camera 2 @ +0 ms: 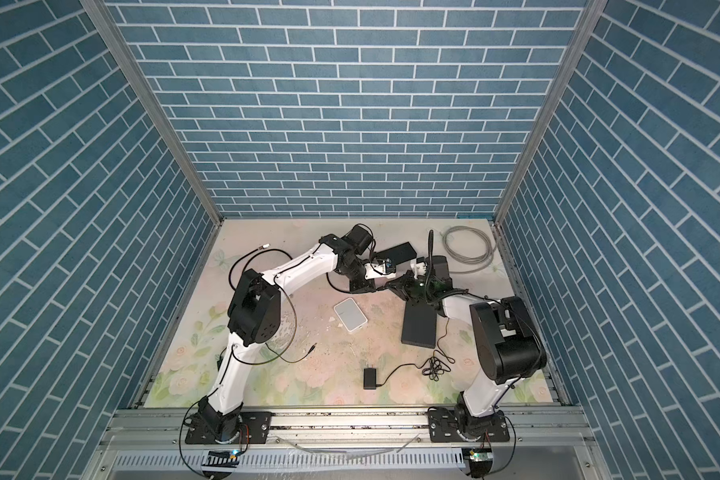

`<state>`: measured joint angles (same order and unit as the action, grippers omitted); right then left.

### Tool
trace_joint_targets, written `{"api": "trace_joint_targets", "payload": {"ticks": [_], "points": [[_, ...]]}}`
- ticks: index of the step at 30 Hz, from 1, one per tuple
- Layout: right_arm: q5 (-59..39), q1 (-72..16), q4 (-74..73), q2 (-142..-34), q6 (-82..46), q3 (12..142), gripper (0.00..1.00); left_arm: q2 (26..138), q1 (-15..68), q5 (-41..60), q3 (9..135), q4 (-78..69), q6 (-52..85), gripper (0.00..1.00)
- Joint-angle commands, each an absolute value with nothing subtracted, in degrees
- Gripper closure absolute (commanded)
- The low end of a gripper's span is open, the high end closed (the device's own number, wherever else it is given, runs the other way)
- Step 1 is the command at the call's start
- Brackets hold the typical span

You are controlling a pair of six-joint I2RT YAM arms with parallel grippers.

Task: Insert the plug into the switch port

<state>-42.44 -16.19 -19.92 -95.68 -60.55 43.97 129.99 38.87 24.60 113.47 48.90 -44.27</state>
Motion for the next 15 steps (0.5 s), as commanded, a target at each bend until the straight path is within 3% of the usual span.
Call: {"api": "trace_joint_targets", "payload": {"ticks": [1, 3, 5, 10, 15], "points": [[-43.38, -16.26, -21.05, -94.41, -63.56, 42.31, 0.99, 130.28, 38.67, 21.86, 113.74, 47.48, -42.21, 0.80], [-42.84, -16.27, -20.29, -94.34, -65.50, 41.95, 1.00, 128.84, 38.67, 19.01, 111.25, 43.60, -39.84, 0.65], [-42.40, -16.17, -19.91, -94.54, -68.82, 41.71, 1.00, 125.50, 38.84, 18.29, 105.68, 38.36, -39.31, 0.56], [-43.37, -16.30, -23.01, -94.10, -78.18, 41.16, 1.00, 116.90, 40.88, 16.01, 89.38, 20.60, -41.77, 0.51], [-44.42, -16.35, -22.66, -92.40, -83.83, 40.67, 1.00, 116.80, 42.51, 12.74, 86.36, 15.11, -42.76, 0.52]]}}
